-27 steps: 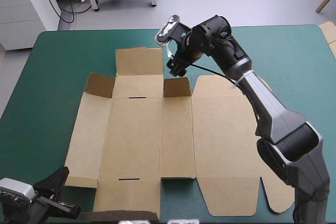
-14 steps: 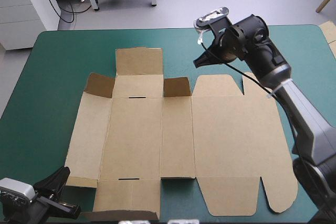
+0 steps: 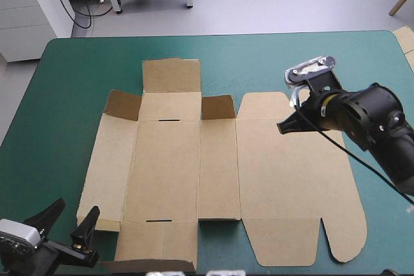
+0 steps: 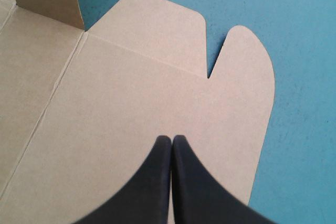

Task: Fold the box

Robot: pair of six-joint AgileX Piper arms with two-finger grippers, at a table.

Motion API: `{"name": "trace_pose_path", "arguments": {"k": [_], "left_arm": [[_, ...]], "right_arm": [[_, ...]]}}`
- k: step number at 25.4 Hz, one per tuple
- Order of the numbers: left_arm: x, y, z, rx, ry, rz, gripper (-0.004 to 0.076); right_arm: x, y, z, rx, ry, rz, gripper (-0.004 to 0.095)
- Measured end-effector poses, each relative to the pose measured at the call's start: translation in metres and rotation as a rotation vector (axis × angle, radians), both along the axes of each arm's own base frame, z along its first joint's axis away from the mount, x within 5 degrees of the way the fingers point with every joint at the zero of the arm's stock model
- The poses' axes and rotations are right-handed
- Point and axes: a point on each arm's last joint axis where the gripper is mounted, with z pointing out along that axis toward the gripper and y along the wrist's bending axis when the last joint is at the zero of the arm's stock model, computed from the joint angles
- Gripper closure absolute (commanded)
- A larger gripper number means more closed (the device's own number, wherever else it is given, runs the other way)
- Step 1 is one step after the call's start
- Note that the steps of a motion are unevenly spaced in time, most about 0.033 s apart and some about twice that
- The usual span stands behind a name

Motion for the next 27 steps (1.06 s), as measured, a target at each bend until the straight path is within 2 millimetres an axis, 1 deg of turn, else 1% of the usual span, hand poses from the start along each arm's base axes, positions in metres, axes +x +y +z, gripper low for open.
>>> {"name": "trace_pose_path", "arguments": {"k": [5, 7, 8, 10, 14, 17, 20, 21, 23, 25, 27], "left_arm": [[0.003, 0.001, 0.010, -0.020, -0.069, 0.014, 0.0178], [0.008, 0.000, 0.018, -0.020, -0.064, 0.017, 0.0178], [0.016, -0.001, 0.030, -0.019, -0.050, 0.019, 0.0178], [0.026, -0.002, 0.044, -0.017, -0.038, 0.022, 0.0181], [0.054, -0.006, 0.073, -0.002, -0.017, 0.027, 0.0192], [0.081, -0.010, 0.094, 0.033, 0.010, 0.021, 0.0194], [0.107, -0.014, 0.109, 0.057, 0.045, 0.016, 0.0195], [0.121, -0.017, 0.113, 0.060, 0.067, 0.012, 0.0195], [0.140, -0.022, 0.114, 0.028, 0.121, -0.005, 0.0195], [0.146, -0.025, 0.109, 0.009, 0.169, -0.020, 0.0195], [0.149, -0.026, 0.104, 0.045, 0.245, -0.033, 0.0195]], "right_arm": [[-0.026, -0.013, -0.016, 0.004, 0.016, -0.008, 0.0929], [-0.036, -0.018, -0.024, 0.016, 0.015, -0.015, 0.0929], [-0.046, -0.023, -0.029, 0.036, -0.007, -0.018, 0.0928], [-0.057, -0.028, -0.039, 0.049, -0.020, -0.017, 0.0928], [-0.079, -0.039, -0.055, 0.083, -0.061, -0.012, 0.0929], [-0.095, -0.046, -0.068, 0.099, -0.078, -0.012, 0.0929], [-0.109, -0.053, -0.080, 0.107, -0.087, -0.014, 0.0928], [-0.116, -0.057, -0.086, 0.115, -0.098, -0.014, 0.0928], [-0.130, -0.063, -0.094, 0.144, -0.133, -0.009, 0.0929], [-0.139, -0.066, -0.099, 0.181, -0.177, 0.001, 0.0929], [-0.152, -0.070, -0.106, 0.241, -0.228, 0.014, 0.0929]]}}
